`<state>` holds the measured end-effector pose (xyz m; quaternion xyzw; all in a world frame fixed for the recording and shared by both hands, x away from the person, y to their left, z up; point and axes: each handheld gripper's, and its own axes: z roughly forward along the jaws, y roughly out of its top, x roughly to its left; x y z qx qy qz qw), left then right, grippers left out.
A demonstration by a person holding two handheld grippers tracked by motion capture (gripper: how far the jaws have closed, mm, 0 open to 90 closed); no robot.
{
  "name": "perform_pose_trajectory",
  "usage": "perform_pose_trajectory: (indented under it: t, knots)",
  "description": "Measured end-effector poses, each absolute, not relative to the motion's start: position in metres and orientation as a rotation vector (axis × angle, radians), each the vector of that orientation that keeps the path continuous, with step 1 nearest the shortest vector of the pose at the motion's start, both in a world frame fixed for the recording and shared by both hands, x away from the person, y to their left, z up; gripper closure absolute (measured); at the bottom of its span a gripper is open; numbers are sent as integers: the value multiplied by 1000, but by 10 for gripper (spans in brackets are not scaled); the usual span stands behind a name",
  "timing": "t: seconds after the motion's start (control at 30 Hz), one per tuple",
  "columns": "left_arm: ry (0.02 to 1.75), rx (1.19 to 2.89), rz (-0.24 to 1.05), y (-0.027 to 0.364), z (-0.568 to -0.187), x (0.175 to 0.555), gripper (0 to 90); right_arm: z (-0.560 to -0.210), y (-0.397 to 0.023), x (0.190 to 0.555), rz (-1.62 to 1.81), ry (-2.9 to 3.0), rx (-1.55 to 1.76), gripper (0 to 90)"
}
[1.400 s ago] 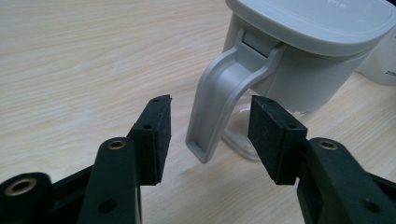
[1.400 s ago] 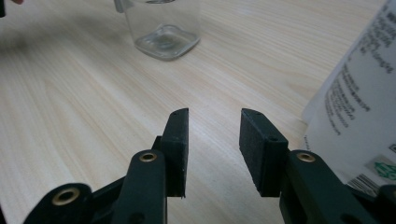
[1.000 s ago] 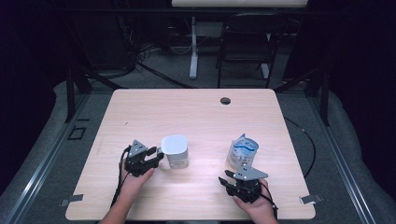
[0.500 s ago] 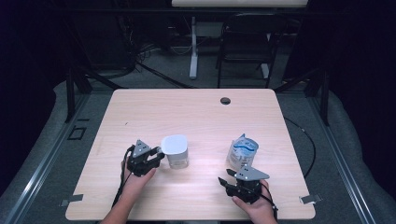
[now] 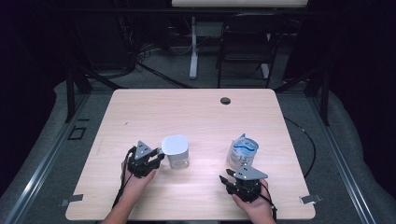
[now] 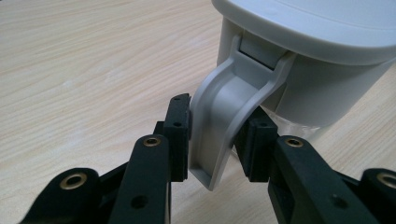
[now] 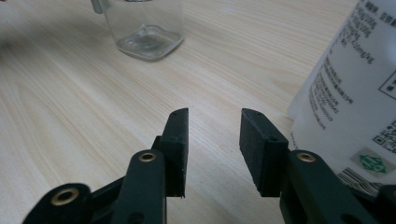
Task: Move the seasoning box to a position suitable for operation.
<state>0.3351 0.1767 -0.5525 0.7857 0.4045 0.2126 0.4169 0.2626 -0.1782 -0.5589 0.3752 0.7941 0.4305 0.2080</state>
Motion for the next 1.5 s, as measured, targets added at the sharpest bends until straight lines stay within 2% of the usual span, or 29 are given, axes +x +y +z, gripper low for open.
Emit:
perform_pose_trajectory:
  t: [0.17, 0.5, 0.83, 1.1, 1.5]
  knots:
    - [1015, 1969, 541, 175, -553, 332, 686, -558, -178, 263, 1194, 2203, 1049, 671]
    - [1005, 1984, 529, 175, -552, 326, 687, -556, -175, 264, 1278, 2190, 1052, 626]
    - [970, 2005, 524, 176, -552, 320, 693, -557, -170, 264, 1233, 2223, 993, 687]
    - [940, 2026, 514, 178, -551, 316, 695, -559, -169, 264, 1240, 2230, 988, 630]
    - [858, 2062, 480, 178, -550, 308, 696, -561, -169, 264, 1240, 2208, 987, 612]
